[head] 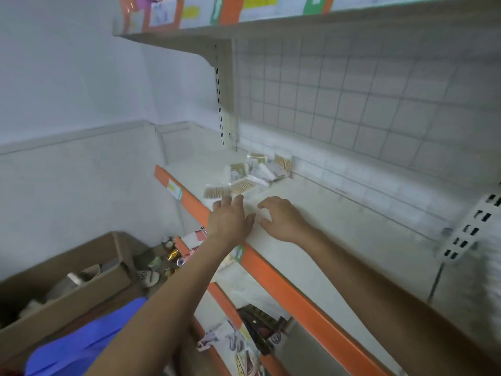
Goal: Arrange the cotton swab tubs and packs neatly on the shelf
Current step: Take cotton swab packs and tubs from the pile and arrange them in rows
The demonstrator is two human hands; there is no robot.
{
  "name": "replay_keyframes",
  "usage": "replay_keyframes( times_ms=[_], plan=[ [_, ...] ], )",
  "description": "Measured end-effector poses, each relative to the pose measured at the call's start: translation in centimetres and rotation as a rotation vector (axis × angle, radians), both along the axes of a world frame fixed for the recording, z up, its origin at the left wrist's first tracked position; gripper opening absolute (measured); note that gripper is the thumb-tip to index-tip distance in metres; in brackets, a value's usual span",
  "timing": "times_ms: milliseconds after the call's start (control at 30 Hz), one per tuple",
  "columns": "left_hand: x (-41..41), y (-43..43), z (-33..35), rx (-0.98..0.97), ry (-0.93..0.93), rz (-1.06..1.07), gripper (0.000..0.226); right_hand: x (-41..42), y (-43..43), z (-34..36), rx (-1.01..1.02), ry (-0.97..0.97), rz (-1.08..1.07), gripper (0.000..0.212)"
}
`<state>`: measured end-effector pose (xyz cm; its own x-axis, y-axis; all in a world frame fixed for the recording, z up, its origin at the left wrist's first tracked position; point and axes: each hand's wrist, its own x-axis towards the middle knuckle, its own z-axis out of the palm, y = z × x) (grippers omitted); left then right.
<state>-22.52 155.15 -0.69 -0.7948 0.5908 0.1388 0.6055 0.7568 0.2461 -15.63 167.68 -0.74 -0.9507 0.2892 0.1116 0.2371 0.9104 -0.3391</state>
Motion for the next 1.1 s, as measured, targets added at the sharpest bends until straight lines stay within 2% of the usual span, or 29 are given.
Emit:
replay_keyframes(
  times_ms=[133, 300, 467, 633, 867, 1000, 1100],
  plan=[
    [-4.8, 0.1, -0.7, -0.016, -0.021, 0.022, 0.06, -4.2, -0.1, -1.0, -0.008, 0.014, -0.013, 0.052],
    [-9.9, 0.7, -1.2, -0.02, -0.033, 0.004, 0.05, -9.2, -0.1, -1.9, -0.009, 0.043, -0.065, 0.05],
    [-12.5, 1.0, -2.3, -0.031, -0.099, 0.01, 0.055, -12.1, -0.1, -3.4, 0.001, 0.043, -0.102, 0.053],
    [-12.4, 0.9, -2.2, -0.001, -0.077, 0.005, 0.051, -12.2, -0.4, -4.8, 0.075, 0.046, -0.2, 0.053],
    [-11.8, 0.4, -2.9, 0.029, 0.002, -0.047, 0.047, -11.8, -0.8, -4.6, 0.091, 0.123, -0.303, 0.031],
    [-10.9, 0.1, -2.8, 0.14, -0.053, -0.109, 0.044, -9.9, -1.3, -4.1, 0.086, 0.171, -0.374, 0.03],
    [-9.2, 0.2, -2.2, 0.269, -0.15, -0.167, 0.041, -7.2, -1.3, -3.3, -0.034, 0.271, -0.467, 0.032]
  ],
)
